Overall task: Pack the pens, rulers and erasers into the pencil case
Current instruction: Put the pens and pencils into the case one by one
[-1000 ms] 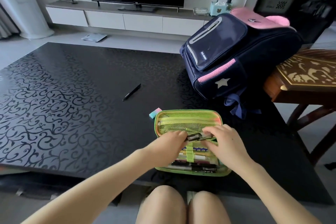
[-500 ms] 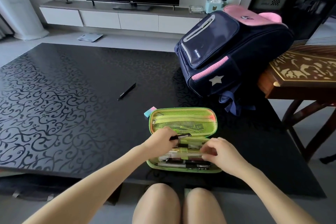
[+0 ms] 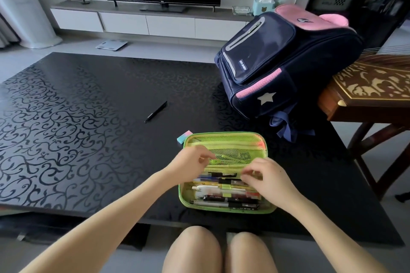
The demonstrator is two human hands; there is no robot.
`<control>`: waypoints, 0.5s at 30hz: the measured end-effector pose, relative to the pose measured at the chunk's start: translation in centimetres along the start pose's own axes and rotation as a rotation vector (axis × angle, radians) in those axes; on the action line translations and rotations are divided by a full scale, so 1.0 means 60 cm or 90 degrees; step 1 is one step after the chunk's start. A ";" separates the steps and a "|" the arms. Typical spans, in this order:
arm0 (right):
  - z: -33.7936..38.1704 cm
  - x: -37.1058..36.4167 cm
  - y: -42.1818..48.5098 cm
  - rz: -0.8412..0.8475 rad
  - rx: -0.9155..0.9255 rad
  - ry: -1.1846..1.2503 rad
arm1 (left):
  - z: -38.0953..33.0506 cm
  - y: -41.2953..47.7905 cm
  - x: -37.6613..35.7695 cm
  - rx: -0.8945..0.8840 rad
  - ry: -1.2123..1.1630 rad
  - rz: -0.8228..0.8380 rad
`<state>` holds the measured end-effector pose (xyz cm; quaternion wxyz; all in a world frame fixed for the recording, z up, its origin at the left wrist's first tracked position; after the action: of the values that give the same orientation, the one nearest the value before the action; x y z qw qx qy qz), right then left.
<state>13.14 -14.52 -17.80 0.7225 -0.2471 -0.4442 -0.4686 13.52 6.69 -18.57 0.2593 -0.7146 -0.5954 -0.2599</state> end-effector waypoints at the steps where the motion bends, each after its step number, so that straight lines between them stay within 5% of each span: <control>1: 0.002 0.004 0.008 -0.008 0.000 0.003 | 0.011 0.005 0.018 0.009 0.020 -0.058; 6: 0.015 0.006 0.050 -0.032 0.001 0.030 | 0.118 0.055 0.112 0.102 0.149 -0.314; 10: 0.021 -0.008 0.077 -0.026 0.014 0.050 | 0.207 0.111 0.158 0.252 0.238 -0.302; 15: 0.015 -0.030 0.103 -0.019 0.014 0.034 | 0.245 0.168 0.165 0.279 0.303 -0.287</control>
<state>18.00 -10.28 -18.58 0.7297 -0.2199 -0.4332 -0.4811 25.92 22.17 -23.18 0.4729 -0.4134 -0.7020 -0.3355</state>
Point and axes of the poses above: each hand's wrist, its own y-axis towards the middle knuckle, its own x-axis out of the back of the hand, z = x × y, the point moved 2 cm from there along y, towards the middle knuckle, and after that the axes turned 5 degrees about -y, right-handed, at the moved point
